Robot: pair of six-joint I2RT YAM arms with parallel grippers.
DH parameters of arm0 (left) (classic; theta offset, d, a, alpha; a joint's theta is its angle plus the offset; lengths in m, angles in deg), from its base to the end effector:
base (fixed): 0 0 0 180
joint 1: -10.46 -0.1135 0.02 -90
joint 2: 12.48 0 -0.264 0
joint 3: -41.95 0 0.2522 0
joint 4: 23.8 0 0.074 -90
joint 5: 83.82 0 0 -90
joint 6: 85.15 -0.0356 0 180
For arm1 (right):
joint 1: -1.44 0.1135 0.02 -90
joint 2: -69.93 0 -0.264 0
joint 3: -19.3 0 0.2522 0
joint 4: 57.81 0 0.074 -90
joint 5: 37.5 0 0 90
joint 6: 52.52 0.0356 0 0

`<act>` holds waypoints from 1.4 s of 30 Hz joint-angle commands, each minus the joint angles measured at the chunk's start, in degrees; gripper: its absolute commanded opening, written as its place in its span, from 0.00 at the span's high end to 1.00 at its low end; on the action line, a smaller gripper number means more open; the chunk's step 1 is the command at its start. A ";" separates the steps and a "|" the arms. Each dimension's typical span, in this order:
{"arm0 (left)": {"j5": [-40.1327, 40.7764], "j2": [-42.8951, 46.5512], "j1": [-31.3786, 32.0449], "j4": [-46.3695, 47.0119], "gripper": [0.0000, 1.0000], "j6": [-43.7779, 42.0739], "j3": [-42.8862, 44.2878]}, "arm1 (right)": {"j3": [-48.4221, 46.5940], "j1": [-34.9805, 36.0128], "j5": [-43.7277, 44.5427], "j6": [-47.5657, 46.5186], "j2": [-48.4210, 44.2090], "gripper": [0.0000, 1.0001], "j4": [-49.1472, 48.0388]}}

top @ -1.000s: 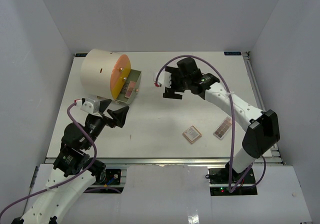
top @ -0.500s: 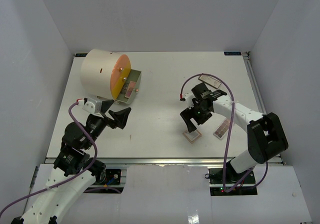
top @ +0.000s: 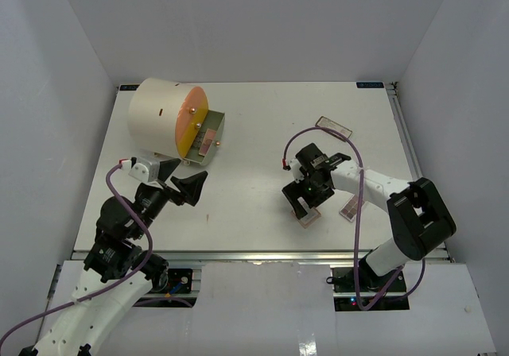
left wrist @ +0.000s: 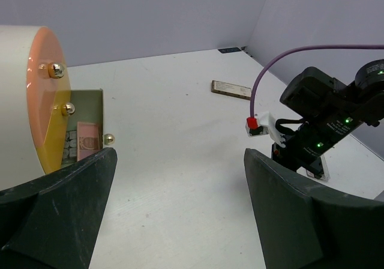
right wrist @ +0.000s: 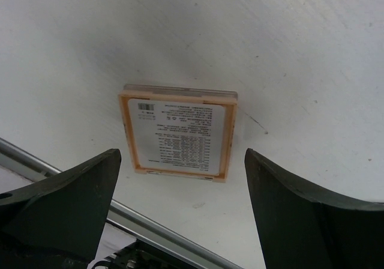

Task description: Organize the makeup

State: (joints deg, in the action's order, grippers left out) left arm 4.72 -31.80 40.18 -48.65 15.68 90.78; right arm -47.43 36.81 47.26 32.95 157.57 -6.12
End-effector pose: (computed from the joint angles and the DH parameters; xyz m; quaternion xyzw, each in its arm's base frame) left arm 0.0860 -0.0502 0.3340 0.1205 0.6670 -0.2629 0.6867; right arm 0.2244 0.1633 0.1828 -0.3434 0.9258 0.0837 0.1336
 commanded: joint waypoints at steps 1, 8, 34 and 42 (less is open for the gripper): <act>-0.57 0.50 -0.36 0.81 0.02 0.48 -0.06 | 0.65 0.71 4.15 1.26 0.63 0.10 -2.20; -0.37 0.50 -0.36 0.87 0.02 0.42 0.06 | 1.16 2.94 3.65 1.20 0.67 0.10 -2.40; 0.00 0.55 -0.36 0.63 0.02 0.42 0.09 | 1.30 5.32 6.99 0.71 3.72 0.03 -2.56; 0.22 0.68 -0.36 0.59 0.02 0.42 0.09 | -0.39 5.71 12.25 -1.85 5.57 0.34 -3.31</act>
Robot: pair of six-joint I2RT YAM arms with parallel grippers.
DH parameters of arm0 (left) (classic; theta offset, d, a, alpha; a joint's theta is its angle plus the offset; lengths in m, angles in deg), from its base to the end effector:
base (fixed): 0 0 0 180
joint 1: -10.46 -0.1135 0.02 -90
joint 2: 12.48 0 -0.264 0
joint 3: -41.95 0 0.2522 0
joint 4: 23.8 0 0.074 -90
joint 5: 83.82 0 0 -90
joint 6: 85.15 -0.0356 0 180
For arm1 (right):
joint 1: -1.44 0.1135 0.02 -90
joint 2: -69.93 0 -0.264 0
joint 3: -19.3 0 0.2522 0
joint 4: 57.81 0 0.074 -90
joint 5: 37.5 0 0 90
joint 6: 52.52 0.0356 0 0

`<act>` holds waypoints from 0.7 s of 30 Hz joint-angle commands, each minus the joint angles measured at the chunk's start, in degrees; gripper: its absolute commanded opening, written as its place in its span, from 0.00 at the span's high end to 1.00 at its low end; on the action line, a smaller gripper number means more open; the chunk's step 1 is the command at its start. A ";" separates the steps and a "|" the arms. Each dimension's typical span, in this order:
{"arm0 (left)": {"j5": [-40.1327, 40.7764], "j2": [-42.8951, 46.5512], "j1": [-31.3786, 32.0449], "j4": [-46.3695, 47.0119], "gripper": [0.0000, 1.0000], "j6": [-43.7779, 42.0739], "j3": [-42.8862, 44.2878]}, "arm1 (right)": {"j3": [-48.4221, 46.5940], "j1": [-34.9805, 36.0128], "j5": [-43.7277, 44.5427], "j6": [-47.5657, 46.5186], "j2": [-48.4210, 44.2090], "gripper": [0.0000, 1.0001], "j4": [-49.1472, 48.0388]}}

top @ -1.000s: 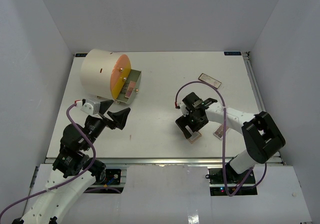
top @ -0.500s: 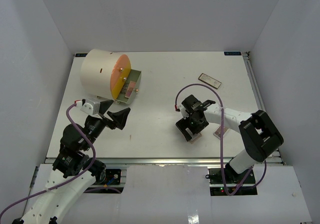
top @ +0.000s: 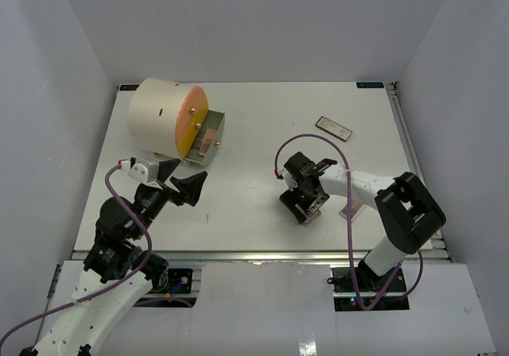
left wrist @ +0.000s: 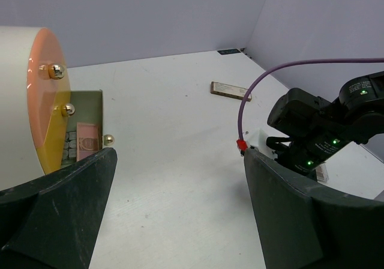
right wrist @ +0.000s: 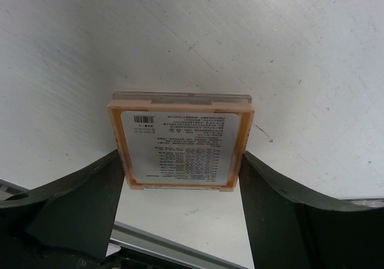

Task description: Organize the makeup

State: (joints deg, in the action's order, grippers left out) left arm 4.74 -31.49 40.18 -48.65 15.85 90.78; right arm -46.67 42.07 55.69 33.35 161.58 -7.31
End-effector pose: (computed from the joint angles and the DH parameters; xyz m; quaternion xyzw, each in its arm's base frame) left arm 0.0850 -0.0496 0.3344 0.1190 0.6652 -0.2644 0.6880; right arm 0.2146 0.1815 0.1617 -0.3747 0.9189 0.0114 0.1229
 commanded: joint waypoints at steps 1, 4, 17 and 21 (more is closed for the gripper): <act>0.20 0.46 -0.36 0.55 0.02 0.25 0.09 | -1.70 0.50 4.93 -2.91 1.15 0.40 -2.11; 0.11 0.55 -0.36 0.59 0.02 0.29 0.09 | -4.63 0.46 8.58 -5.49 -1.13 0.57 -2.60; 3.76 4.07 -0.36 1.07 0.02 -0.02 -0.53 | -35.58 2.52 11.32 -36.30 6.03 0.90 -11.25; 5.62 4.66 -0.36 0.90 0.02 -0.19 -0.60 | -52.78 2.54 3.68 -32.25 16.74 0.90 -9.80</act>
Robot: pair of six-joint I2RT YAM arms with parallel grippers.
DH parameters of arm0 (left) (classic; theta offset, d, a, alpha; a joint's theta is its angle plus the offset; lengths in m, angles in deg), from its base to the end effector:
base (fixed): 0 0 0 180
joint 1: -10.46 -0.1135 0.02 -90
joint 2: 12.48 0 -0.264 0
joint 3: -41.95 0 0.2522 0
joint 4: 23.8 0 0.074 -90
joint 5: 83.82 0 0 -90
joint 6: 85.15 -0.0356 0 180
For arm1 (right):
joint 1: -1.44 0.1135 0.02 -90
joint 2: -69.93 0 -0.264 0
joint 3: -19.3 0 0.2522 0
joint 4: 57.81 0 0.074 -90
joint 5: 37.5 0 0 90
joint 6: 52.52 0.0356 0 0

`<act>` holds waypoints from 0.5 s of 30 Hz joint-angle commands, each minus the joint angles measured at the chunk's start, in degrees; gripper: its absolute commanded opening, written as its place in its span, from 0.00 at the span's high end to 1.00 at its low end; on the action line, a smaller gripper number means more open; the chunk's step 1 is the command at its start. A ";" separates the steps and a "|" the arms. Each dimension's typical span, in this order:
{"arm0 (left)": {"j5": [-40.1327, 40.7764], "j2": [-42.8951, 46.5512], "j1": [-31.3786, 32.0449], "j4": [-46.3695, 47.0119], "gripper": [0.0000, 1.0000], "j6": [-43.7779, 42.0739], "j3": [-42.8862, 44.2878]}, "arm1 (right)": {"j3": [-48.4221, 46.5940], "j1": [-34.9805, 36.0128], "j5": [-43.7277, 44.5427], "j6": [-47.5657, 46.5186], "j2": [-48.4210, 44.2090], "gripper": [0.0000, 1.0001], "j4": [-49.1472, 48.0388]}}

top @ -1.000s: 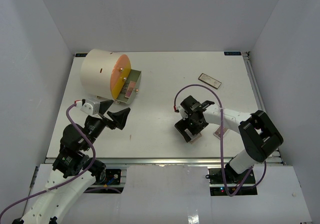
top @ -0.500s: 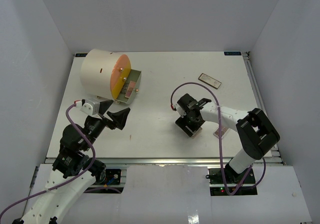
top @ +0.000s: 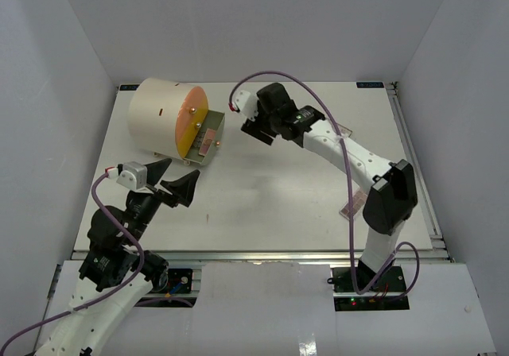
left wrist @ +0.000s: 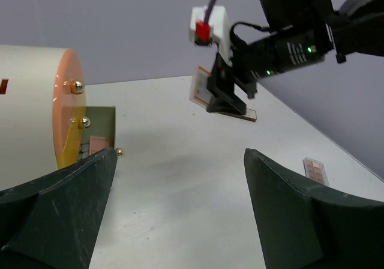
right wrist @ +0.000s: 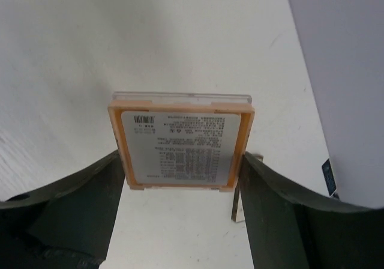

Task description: Organize the makeup

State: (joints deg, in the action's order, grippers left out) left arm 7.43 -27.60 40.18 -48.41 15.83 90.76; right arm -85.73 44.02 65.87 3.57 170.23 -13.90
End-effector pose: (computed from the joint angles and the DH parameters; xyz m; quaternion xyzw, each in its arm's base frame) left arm 0.0726 -0.0406 0.3396 0.0975 0.6416 -0.2579 0.7158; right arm 0.3021 0.2665 0.3254 -0.5161 0.7355 -0.0726 0.4329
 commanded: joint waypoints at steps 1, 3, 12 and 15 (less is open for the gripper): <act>3.39 1.12 -0.40 0.62 0.02 -0.17 -0.59 | -17.94 0.70 -8.79 -0.70 10.82 0.91 -2.57; 4.18 1.70 -0.45 0.49 0.02 -0.21 -0.59 | -26.05 1.14 -13.04 2.16 15.82 0.91 -2.16; 6.04 1.36 -0.49 0.05 0.02 -0.48 -0.42 | -32.04 1.99 -30.33 10.23 24.00 0.88 -16.16; 6.00 1.09 -0.67 0.04 0.02 -0.48 -0.42 | -24.07 1.59 -37.04 12.50 21.44 0.85 -24.28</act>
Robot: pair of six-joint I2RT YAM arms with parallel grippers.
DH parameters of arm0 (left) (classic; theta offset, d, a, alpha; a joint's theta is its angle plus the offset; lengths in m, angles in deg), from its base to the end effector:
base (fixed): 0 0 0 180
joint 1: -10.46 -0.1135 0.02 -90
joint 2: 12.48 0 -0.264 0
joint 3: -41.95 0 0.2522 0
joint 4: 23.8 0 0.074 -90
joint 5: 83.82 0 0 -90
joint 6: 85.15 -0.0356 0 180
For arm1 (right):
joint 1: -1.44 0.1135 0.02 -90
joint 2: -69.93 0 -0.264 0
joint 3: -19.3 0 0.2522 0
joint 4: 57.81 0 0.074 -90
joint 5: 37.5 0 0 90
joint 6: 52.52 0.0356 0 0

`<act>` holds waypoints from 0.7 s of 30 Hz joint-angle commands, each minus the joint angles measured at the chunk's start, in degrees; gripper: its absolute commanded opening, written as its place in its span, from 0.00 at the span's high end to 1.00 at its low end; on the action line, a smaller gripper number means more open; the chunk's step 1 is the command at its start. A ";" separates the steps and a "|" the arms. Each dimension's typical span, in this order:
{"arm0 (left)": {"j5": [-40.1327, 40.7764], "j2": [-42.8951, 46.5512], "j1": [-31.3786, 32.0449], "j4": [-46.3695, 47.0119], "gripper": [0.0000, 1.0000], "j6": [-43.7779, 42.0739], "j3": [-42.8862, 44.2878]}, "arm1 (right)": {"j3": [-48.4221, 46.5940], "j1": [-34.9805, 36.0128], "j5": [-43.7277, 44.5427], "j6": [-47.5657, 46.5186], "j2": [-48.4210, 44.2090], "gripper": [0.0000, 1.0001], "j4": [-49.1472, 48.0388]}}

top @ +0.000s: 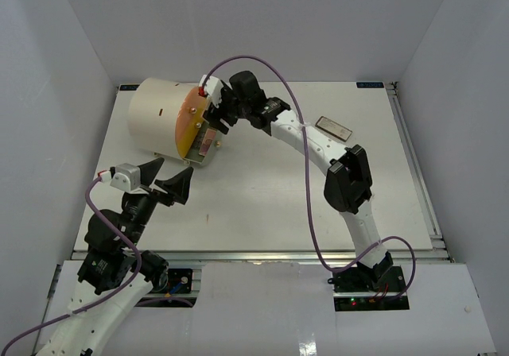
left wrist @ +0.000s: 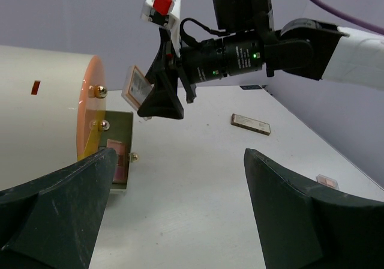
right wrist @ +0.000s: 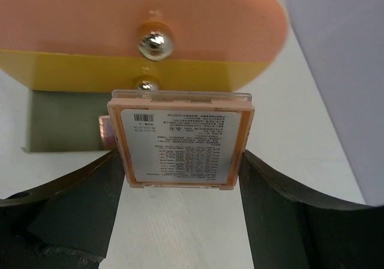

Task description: Organize the makeup

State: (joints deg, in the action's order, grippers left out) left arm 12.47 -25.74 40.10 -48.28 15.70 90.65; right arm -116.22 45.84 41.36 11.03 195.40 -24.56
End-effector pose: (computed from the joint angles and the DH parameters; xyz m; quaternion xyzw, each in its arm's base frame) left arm 0.0679 -0.0341 0.3411 0.0620 0.6338 -0.2338 0.7347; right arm 0.3679 0.3699 0.3296 -0.5252 0.6461 0.1655 0.5285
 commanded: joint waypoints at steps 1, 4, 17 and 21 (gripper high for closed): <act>0.91 -0.89 -0.63 -0.09 0.02 -0.31 -0.31 | 8.30 -0.28 -15.20 5.80 -4.43 0.85 -15.45; 0.66 -1.15 -0.78 -0.09 0.02 -0.39 -0.25 | 12.03 -0.19 -18.37 8.05 -3.79 0.83 -19.60; 0.74 -1.42 -1.07 -0.09 0.02 -0.39 -0.24 | 8.22 -0.74 -14.95 15.46 3.78 0.67 -27.17; 0.77 -1.49 -1.16 -0.03 0.02 -0.39 -0.25 | 8.36 -0.72 -13.74 16.00 5.09 0.60 -27.85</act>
State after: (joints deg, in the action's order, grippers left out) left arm 12.90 -26.48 39.39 -48.30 15.61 90.65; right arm -105.79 45.26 26.61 24.91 198.76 -47.74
